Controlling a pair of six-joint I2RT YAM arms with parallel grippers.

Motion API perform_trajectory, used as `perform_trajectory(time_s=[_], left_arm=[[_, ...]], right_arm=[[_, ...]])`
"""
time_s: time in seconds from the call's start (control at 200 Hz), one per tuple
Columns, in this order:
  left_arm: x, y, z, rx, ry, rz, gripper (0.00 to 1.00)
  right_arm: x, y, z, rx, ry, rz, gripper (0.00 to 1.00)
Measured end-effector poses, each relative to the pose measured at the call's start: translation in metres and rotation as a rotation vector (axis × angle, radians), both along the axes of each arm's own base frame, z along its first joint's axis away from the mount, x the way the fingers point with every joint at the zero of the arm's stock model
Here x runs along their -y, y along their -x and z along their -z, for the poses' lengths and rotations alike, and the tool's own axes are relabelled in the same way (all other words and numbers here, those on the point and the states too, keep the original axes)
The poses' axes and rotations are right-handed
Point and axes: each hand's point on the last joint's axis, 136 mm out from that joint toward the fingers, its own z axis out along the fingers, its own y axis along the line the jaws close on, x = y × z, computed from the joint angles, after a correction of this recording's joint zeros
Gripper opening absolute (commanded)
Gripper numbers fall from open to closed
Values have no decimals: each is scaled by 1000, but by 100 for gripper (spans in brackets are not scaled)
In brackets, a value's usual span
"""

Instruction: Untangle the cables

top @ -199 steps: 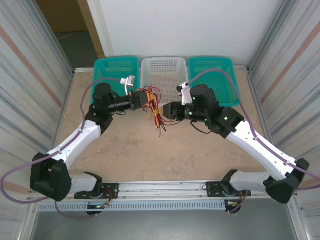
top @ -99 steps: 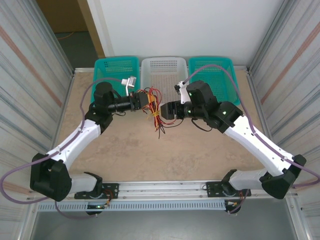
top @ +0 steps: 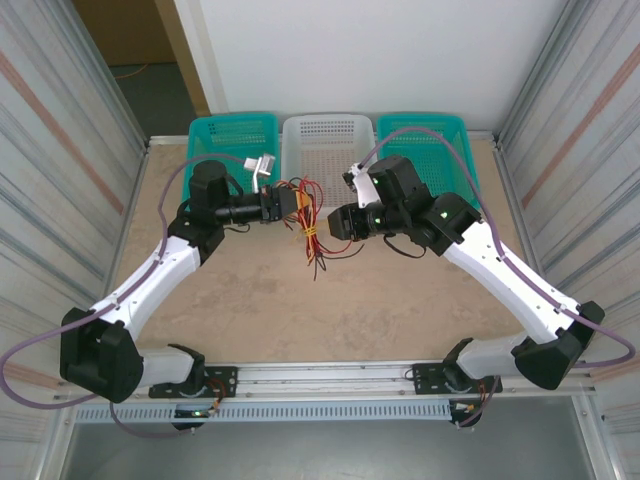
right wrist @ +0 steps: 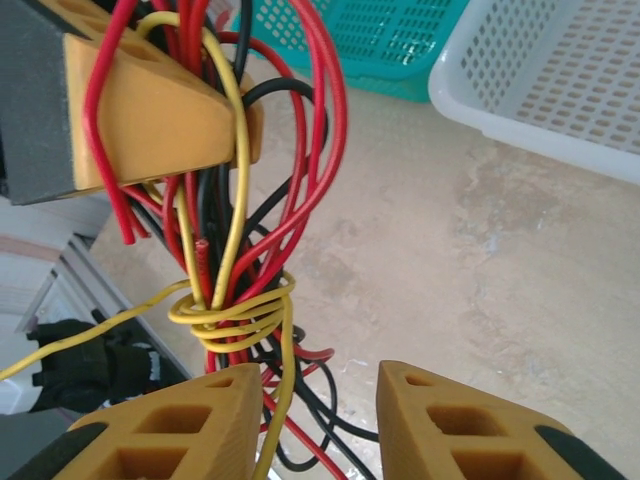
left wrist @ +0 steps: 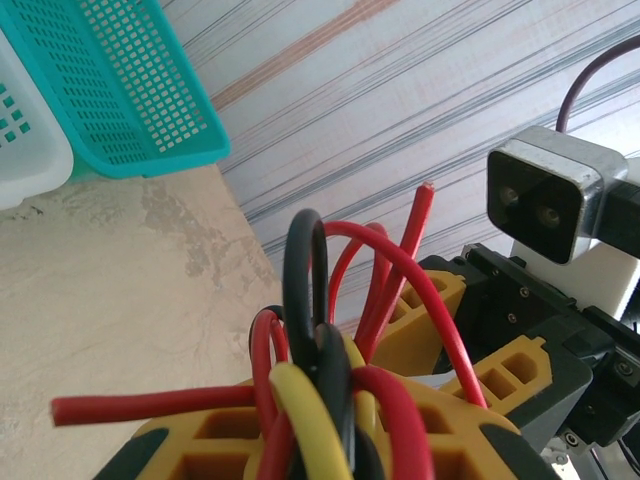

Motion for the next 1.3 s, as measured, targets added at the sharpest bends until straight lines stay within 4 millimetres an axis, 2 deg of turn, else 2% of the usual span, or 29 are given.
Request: perform_trajectory(time_s=[0.15,0.2,0.301,0.331,0.366,0.541,0.671,0.736,0.867,0.987,1.142,1.303], left_arm=[[0,1,1,0,-2,9,0],[0,2,2,-1,-3,11,0],[0,2,3,-3,-9,13,0],[0,2,4,-6,-12,13,0],[0,2,5,-7,-16,13,0],[-1,3,9,-10,-36,13,0],[-2,3,7,-4,-50,14,0],[-2,3,7,-1,-55,15,0],[-2,3,8,-8,-59,16,0],[-2,3,9,-9,-59,16,0],[-2,3,9,-10,-59,16,0],[-2,3,9,-10,-60,16,0]], right_arm=[[-5,5,-1,-19,-21,-33,31],[-6,6,0,-26,-24,-39,42],[-8,5,4,-30,-6,-53,81],[-8,4,5,-32,1,-51,86],[-6,1,5,-30,12,-45,87],[15,-13,-4,-10,14,12,84],[22,-11,-15,3,9,18,82],[22,-9,-18,10,11,7,75],[17,-4,-14,2,24,-22,60],[2,3,-4,-26,33,-71,47],[-13,7,8,-56,47,-113,37],[-16,10,9,-66,40,-127,29]])
